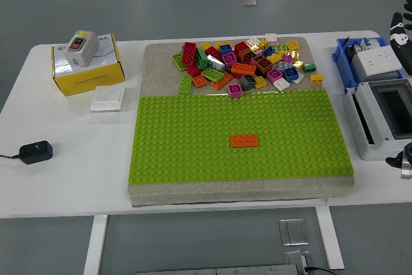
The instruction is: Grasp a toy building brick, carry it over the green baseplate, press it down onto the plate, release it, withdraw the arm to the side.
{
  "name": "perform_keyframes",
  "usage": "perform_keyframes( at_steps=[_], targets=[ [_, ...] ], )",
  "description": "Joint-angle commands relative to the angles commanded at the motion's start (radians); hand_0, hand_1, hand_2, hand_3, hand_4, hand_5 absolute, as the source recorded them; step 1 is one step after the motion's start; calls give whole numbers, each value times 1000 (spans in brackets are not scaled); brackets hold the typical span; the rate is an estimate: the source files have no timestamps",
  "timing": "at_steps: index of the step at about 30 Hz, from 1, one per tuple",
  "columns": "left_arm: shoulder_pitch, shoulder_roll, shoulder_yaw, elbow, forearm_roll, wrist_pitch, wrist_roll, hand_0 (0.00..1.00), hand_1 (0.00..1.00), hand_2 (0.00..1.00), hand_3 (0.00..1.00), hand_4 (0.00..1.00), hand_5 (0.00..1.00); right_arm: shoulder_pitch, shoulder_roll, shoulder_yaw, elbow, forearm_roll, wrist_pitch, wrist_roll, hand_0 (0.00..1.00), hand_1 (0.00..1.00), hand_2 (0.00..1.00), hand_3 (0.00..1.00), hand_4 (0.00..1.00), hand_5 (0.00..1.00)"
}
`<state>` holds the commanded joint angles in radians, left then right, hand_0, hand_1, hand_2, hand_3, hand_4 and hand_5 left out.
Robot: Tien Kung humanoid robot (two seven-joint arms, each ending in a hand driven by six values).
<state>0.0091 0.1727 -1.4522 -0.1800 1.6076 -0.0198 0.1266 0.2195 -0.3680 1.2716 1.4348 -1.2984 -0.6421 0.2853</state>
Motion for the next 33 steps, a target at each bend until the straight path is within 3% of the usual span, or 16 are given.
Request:
perform_keyframes(
  at_steps=[11,33],
  targets=[
    [1,-4,6,0,-8,2,0,671,651,606,667,396,470,-10,-12,59,3,182,53,52,663,696,736,768,589,523],
    [4,-6,34,0,-38,6,2,671,651,607,668,395,470,-10,-16,53,8,124,11,59,651,686,733,756,585,510]
  ],
)
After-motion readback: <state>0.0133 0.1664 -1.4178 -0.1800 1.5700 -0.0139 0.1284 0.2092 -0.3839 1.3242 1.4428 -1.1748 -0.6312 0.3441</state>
